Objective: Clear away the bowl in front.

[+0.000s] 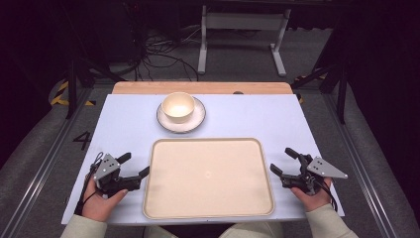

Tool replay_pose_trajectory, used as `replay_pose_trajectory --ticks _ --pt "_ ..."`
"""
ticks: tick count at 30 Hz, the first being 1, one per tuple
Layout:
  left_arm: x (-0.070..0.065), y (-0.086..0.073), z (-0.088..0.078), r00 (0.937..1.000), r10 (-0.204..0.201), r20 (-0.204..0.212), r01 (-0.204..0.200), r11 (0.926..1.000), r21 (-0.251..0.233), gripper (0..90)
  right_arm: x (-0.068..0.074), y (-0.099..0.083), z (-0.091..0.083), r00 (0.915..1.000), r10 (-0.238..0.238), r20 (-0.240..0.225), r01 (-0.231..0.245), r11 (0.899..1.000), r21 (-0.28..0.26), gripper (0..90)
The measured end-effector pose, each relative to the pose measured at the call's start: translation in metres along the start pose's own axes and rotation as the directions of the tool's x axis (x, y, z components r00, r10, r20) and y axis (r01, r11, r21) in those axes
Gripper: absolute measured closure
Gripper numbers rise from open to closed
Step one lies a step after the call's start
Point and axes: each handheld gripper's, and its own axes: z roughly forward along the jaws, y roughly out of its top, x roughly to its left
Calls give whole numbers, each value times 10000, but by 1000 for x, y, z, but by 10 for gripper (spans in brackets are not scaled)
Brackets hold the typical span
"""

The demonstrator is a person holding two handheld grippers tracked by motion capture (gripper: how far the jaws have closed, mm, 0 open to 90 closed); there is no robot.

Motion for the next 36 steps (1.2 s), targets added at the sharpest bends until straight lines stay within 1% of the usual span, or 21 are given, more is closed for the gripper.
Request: replay_pose_trajectory --ticks 3,5,7,9,10,11,13,14,15,16,17,19,20,22,23,25,28,33,34,35,36 --pt "0 1 -1 9999 -54 -124 55 9999 107 134 0 0 0 10000 17 7 -17 10000 3 156" --pt "-1 3 -2 9994 -211 -256 216 9996 200 135 -1 0 0 10000 42 -2 -42 10000 -29 163" --pt "-2 7 -3 9995 -260 -195 266 9991 327 134 -1 0 0 10000 92 -9 -92 10000 -4 164" --pt "-4 9 -3 9999 -70 -115 75 9990 432 134 -1 0 1 10000 72 -4 -72 10000 53 169" --pt "-5 10 -3 9999 -38 -107 43 9990 456 134 -1 0 1 10000 57 -7 -57 10000 60 169" --pt "-7 13 -3 9999 144 -84 -140 9989 454 134 -1 0 1 10000 55 -5 -55 10000 63 169" --pt "-8 15 -3 9999 157 -56 -154 9987 479 134 -1 0 1 10000 96 -12 -95 9999 57 168" --pt "-10 20 -4 9997 239 -38 -237 9989 407 134 -1 0 1 9999 118 10 -118 9999 49 168" --pt "-10 20 -4 9997 239 -38 -237 9989 407 134 -2 0 1 9999 136 -2 -136 9999 46 168" --pt "-12 25 -6 9998 217 18 -217 9993 292 134 -2 0 1 9999 168 -8 -168 9998 49 168" --pt "-12 28 -7 9999 150 47 -151 9996 248 134 -2 0 1 9998 173 -5 -173 9998 47 168" --pt "-12 30 -8 9999 152 66 -153 9995 264 134 -2 0 1 9998 174 1 -174 9998 42 167" --pt "-12 35 -11 9999 162 35 -163 9997 201 134 -2 0 1 9999 158 13 -159 9999 33 166" --pt "-12 41 -13 10000 16 92 -16 10000 62 134 -2 0 1 9998 174 20 -174 9998 41 166" --pt "-12 41 -13 10000 16 92 -16 10000 62 134 -2 0 1 9998 174 20 -174 9998 41 166" --pt "-12 46 -17 9999 -57 110 58 9999 -122 134 -2 0 1 9997 228 16 -228 9997 65 166" --pt "-10 51 -20 10000 -56 -31 56 9998 -186 135 -3 0 1 9997 242 9 -242 9997 97 166" --pt "-9 55 -23 9999 -171 -12 171 9993 -338 135 -3 1 2 9996 294 -9 -294 9995 129 166" --pt "-9 58 -24 9998 -199 19 199 9986 -483 135 -3 0 2 9996 297 -10 -297 9995 129 166" --pt "-9 59 -24 9999 -153 23 153 9989 -447 135 -3 0 2 9996 300 -11 -300 9995 127 166" --pt "-9 61 -24 9999 -166 4 166 9985 -513 136 -3 0 2 9995 302 -13 -302 9995 125 166"
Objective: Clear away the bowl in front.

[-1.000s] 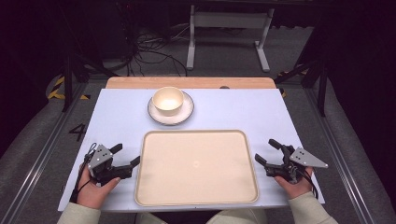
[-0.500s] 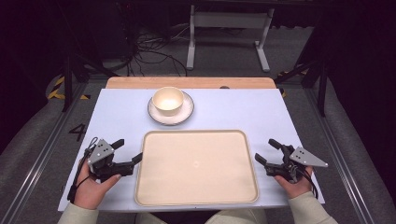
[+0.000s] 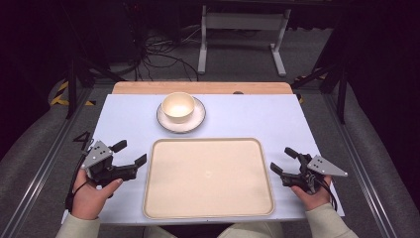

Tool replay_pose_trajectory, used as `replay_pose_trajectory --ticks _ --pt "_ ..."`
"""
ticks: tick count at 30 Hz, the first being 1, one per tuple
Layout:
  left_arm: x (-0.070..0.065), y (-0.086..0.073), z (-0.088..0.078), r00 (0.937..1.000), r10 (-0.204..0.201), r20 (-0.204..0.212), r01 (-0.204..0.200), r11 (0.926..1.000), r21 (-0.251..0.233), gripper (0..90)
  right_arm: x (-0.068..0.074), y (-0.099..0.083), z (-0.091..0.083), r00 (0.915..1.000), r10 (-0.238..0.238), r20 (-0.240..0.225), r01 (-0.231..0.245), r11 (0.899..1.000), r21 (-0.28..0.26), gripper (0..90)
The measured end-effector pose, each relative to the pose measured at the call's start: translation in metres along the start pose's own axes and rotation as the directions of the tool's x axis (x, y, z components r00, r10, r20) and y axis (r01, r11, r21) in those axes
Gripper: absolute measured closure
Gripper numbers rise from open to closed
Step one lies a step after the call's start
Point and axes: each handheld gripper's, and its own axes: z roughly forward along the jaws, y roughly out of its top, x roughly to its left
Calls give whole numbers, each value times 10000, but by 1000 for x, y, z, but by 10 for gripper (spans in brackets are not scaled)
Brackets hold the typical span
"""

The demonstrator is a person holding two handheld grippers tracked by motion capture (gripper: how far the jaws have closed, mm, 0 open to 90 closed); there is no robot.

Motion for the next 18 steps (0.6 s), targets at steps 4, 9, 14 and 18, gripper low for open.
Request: replay_pose_trajectory --ticks 4,9,14,18 --pt "0 5 0 10000 2 -88 -2 10000 -14 142 0 0 0 10000 16 0 -16 10000 6 166" --pt "0 12 -1 9999 -15 -129 14 10000 -44 154 0 0 0 10000 24 -5 -24 10000 -6 166" --pt "0 17 -1 9999 88 -99 -88 9999 -55 149 -1 0 0 10000 78 -7 -78 10000 -16 166" --pt "-1 21 4 9999 149 -26 -149 9999 16 149 -1 0 0 10000 79 -8 -79 10000 -6 166"
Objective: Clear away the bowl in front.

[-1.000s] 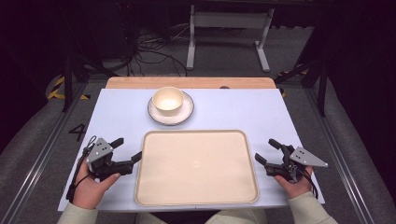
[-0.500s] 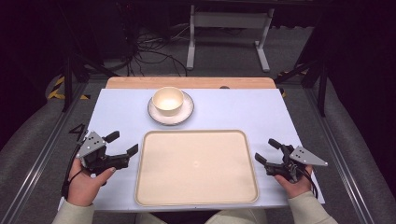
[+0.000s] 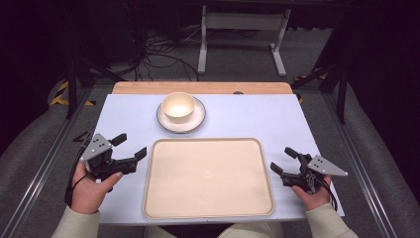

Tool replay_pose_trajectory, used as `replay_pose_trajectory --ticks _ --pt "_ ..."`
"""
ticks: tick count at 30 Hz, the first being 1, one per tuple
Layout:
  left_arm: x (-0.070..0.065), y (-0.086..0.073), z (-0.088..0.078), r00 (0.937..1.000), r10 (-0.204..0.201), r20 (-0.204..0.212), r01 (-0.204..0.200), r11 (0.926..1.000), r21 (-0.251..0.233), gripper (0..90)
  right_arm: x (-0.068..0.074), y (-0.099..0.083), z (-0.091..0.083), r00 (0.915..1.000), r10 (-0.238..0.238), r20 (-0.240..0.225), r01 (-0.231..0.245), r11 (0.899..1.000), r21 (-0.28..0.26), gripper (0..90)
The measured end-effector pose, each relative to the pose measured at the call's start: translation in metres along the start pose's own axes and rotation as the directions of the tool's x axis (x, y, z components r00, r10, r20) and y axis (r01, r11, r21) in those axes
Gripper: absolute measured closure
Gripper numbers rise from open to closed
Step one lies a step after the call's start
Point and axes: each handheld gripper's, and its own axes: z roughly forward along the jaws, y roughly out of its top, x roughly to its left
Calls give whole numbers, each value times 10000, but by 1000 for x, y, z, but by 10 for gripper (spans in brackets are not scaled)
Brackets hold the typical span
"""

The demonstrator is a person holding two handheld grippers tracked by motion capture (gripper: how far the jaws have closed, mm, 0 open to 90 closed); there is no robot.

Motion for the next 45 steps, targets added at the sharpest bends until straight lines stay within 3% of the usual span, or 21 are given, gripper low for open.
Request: replay_pose_trajectory --ticks 10,23,32,40,45 --pt "5 18 21 10000 -22 92 21 9999 98 151 0 0 0 10000 5 11 -5 10000 -13 166" --pt "13 40 53 9998 142 -165 -136 9993 336 150 0 0 0 10000 13 -29 -13 10000 21 166" --pt "19 50 65 9997 10 -238 -3 9996 294 147 -1 0 0 10000 40 -26 -40 10000 9 166" --pt "29 57 74 9983 -143 -562 157 9996 253 141 0 0 0 10000 29 -11 -29 10000 -17 165" --pt "38 61 82 9963 -511 -685 521 9986 127 137 0 0 0 10000 10 -9 -10 10000 -45 163"
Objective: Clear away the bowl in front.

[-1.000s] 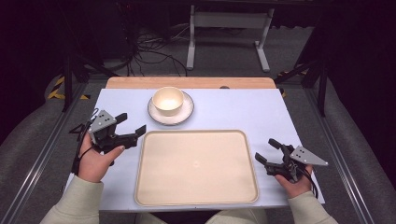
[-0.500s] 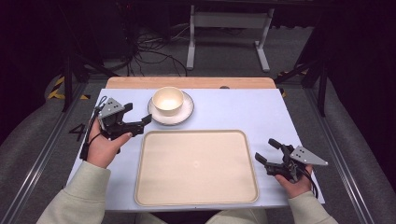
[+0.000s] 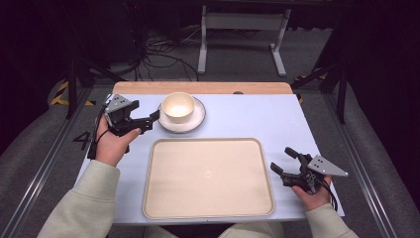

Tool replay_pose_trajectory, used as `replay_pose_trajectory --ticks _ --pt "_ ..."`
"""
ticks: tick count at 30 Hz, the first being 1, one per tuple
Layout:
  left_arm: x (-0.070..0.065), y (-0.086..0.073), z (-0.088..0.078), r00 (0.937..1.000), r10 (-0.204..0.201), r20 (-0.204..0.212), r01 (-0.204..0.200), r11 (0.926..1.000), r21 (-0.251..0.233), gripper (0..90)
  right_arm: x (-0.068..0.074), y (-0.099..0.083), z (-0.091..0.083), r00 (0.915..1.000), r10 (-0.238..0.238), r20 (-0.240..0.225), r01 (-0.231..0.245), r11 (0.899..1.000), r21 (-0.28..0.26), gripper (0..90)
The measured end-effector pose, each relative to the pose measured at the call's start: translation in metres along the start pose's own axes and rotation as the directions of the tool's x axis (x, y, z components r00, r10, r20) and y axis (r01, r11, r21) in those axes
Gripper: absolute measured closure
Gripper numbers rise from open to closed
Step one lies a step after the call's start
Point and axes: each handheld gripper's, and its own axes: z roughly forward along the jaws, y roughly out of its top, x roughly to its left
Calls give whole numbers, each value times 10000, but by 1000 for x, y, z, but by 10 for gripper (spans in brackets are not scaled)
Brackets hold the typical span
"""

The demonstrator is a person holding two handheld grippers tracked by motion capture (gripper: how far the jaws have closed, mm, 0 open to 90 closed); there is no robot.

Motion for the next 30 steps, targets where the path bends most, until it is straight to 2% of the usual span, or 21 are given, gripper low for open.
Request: replay_pose_trajectory --ticks 5,12,18,30 --pt "3 3 7 9998 -42 -192 42 10000 19 134 0 0 -1 10000 -14 -8 14 10000 -71 160" --pt "6 7 16 9992 107 -386 -104 9999 71 132 4 0 1 9991 -334 256 331 9994 92 127" --pt "10 13 22 9985 161 -529 -156 9998 91 132 3 -1 -1 9994 -178 280 181 9998 -97 113" --pt "16 23 36 9974 138 -712 -127 9998 167 132 3 -2 -4 9995 -163 277 173 9992 -367 106"
